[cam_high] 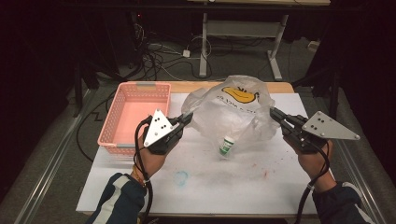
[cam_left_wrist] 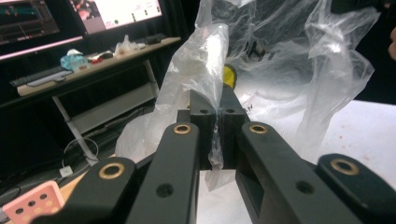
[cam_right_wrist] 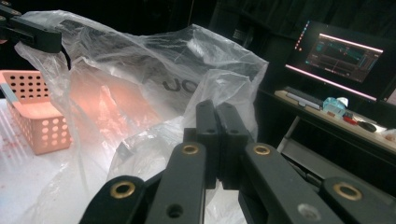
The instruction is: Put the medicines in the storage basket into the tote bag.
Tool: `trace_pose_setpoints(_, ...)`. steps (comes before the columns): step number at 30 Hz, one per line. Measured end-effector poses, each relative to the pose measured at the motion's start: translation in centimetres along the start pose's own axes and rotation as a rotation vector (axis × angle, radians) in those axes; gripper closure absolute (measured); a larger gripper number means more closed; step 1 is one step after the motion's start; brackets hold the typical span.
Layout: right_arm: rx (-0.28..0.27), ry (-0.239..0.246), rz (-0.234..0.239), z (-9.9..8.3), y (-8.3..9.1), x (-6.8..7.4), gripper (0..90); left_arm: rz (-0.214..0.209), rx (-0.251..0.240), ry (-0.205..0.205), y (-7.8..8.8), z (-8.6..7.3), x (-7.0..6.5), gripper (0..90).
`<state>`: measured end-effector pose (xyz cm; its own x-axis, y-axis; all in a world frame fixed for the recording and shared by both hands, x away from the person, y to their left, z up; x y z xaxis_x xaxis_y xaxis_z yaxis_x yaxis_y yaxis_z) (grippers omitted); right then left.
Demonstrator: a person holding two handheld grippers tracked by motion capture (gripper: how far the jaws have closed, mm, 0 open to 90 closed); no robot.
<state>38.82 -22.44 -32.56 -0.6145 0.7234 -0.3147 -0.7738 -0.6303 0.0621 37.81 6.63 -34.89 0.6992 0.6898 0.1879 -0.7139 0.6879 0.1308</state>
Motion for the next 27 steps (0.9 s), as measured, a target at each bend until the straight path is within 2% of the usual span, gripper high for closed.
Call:
trace_pose_setpoints(7,-0.026,-0.007,0.034,1.0,0.8,1.1,90.0,-0.015,-0.027,-0.014,1.2,1.0,-0.9,85.7)
trace_pose_setpoints(10,-0.036,0.007,0.048,1.7,1.3,1.8,90.0,-0.018,-0.028,-0.028,1.5,1.2,-1.5,85.7)
trace_pose_setpoints(12,-0.048,0.024,0.049,2.1,1.5,1.9,90.0,-0.012,-0.03,-0.035,1.6,1.4,-1.5,85.7)
trace_pose_setpoints(14,-0.045,0.011,0.045,2.3,1.5,1.9,90.0,-0.007,-0.032,-0.027,1.3,1.5,-1.2,85.7)
trace_pose_setpoints(21,-0.04,0.028,-0.009,2.3,-0.7,0.2,90.0,0.018,-0.023,-0.014,-1.6,1.9,0.1,85.7)
trace_pose_setpoints(25,-0.026,0.019,-0.048,2.2,-2.3,-1.5,90.0,0.037,-0.032,-0.005,-3.5,2.4,1.0,85.8)
trace_pose_setpoints(27,-0.018,-0.006,-0.063,2.2,-3.1,-2.5,90.0,0.047,-0.041,0.005,-4.4,2.8,1.5,85.8)
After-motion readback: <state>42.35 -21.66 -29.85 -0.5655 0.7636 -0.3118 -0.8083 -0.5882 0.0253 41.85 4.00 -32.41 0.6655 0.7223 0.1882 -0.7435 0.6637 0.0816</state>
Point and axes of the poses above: each handheld gripper's, and its own axes: y roughly backward along the jaws, z roughly out of its top, x roughly to its left, the point moved 7 cm from there along -y, roughly forward along the jaws, and after that the axes turned 2 degrees about -x, right-handed, at the moved point
